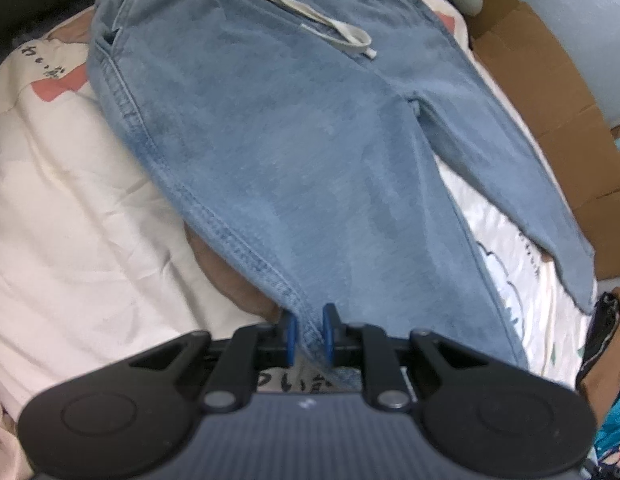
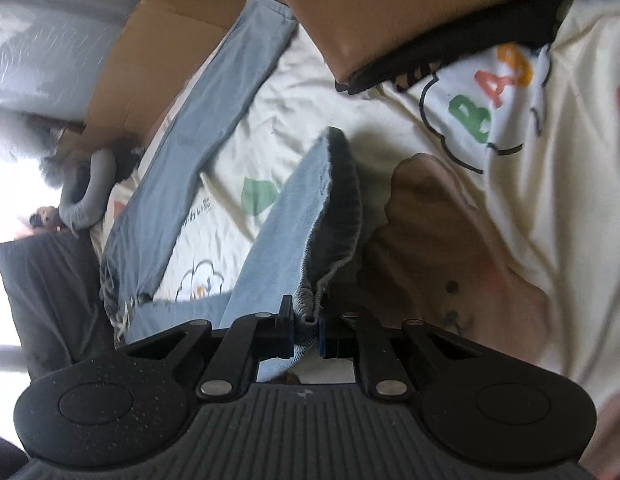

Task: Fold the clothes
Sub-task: 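Lift the leg hem with the right gripper and fold it over while the left gripper holds the leg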

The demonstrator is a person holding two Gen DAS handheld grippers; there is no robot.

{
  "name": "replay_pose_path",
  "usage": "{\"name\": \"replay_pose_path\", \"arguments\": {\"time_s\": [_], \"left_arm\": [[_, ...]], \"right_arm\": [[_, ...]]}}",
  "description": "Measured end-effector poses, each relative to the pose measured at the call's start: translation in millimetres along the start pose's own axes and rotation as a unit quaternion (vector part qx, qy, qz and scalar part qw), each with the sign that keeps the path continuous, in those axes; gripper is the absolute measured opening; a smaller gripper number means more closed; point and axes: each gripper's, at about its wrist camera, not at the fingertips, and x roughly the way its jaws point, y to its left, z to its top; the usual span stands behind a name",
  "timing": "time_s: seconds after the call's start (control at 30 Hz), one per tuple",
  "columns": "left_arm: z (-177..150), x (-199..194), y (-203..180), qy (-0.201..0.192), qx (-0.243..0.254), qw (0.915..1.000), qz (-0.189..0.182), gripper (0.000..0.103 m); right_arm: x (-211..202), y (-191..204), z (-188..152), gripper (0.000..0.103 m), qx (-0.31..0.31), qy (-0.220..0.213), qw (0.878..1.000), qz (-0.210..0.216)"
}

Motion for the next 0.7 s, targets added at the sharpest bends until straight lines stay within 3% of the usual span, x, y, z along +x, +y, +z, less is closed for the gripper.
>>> {"name": "replay_pose_path", "arguments": {"time_s": [0.23, 0.47, 0.7], "left_arm": [[-6, -4, 7, 0.007, 0.003, 1.0, -0.003, 0.015], [-10, 2, 13, 0.009, -0.016, 0.9998, -0.01, 0.021], [-5, -2, 32, -0.041, -0.041, 0.9981, -0.022, 0.035]], "right_arm": [[-28, -1, -25, 0.008, -0.011, 0.024, 1.0, -0.011], [-27, -20, -51, 0.008, 0.002, 0.048, 0.998, -0.04], [-33, -17, -59, 0.008, 0.008, 0.046, 0.998, -0.05]]}}
